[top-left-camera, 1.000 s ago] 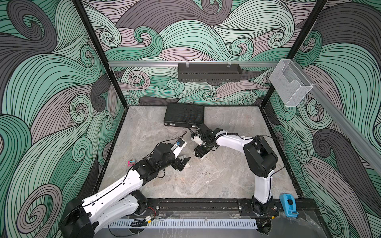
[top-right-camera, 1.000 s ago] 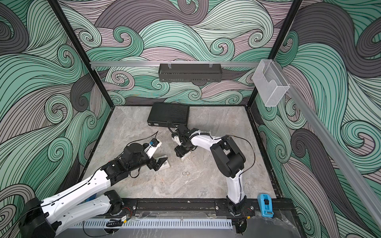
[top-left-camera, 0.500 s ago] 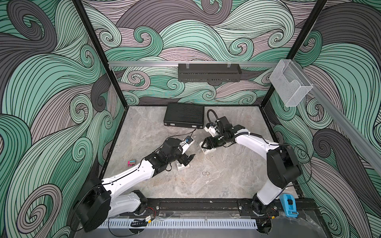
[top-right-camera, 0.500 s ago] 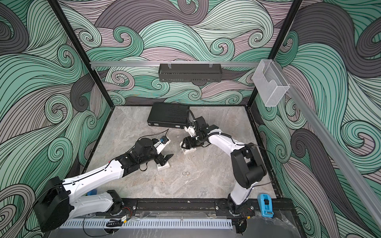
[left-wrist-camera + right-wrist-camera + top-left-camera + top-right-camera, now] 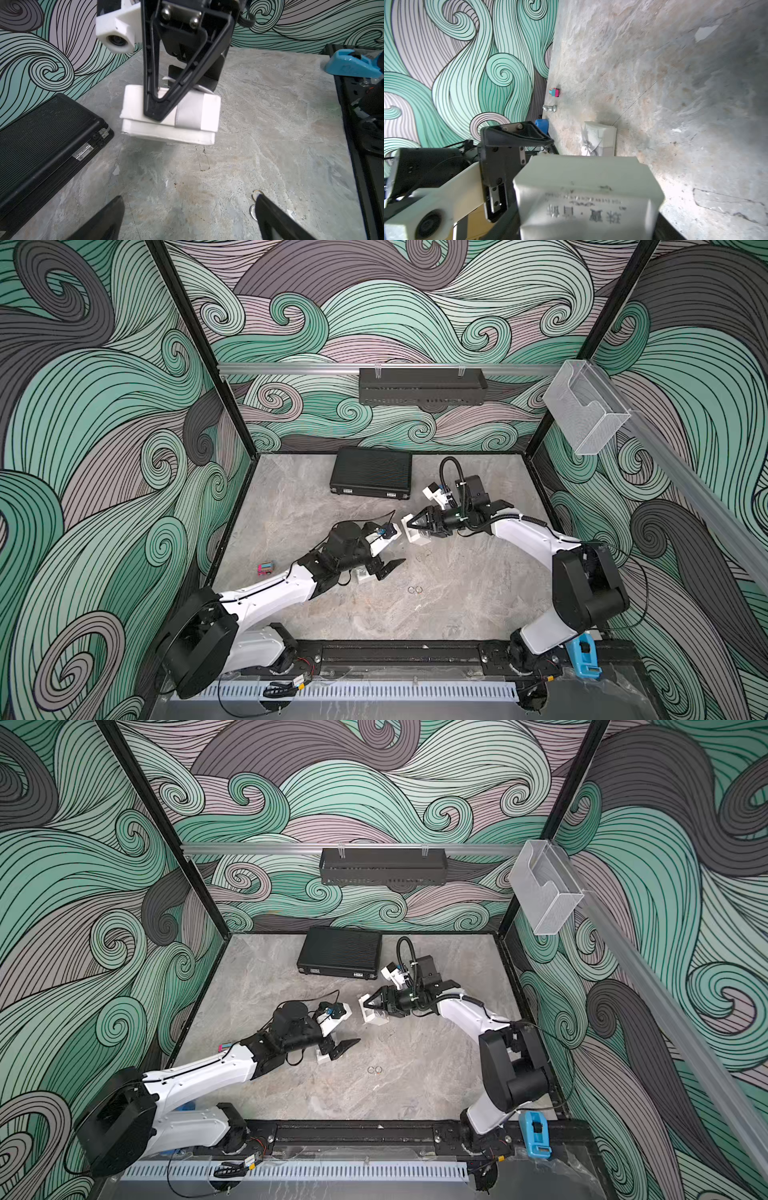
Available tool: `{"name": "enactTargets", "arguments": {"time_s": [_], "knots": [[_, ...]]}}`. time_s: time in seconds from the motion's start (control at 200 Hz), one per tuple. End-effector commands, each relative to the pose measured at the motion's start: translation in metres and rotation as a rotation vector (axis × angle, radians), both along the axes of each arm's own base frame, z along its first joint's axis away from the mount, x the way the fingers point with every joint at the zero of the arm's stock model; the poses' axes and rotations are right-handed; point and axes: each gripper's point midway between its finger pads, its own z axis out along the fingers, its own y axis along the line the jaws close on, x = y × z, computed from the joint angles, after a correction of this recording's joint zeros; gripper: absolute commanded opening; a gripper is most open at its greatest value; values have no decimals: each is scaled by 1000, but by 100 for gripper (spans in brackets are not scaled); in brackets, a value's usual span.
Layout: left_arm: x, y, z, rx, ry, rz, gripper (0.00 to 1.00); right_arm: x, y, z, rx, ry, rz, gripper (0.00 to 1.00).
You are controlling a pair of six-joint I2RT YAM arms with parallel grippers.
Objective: Take the rings out of the lift-off lid box
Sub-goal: Open the lid on the jewelry box.
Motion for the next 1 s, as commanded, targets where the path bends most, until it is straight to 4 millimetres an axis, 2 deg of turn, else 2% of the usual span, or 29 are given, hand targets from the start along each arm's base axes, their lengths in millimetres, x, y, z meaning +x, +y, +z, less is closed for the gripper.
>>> {"name": "enactTargets", "arguments": {"time_s": [0.0, 0.386, 0.991], "knots": [[-2, -10, 20, -60, -65, -49, 99, -6, 9, 34, 151, -15, 46, 67], [7, -20, 24, -73, -78, -64, 99, -12, 13, 48, 242, 5, 67, 68], [24, -29, 35, -104, -120, -36, 94, -23, 17, 52, 263, 8, 115, 68]]}}
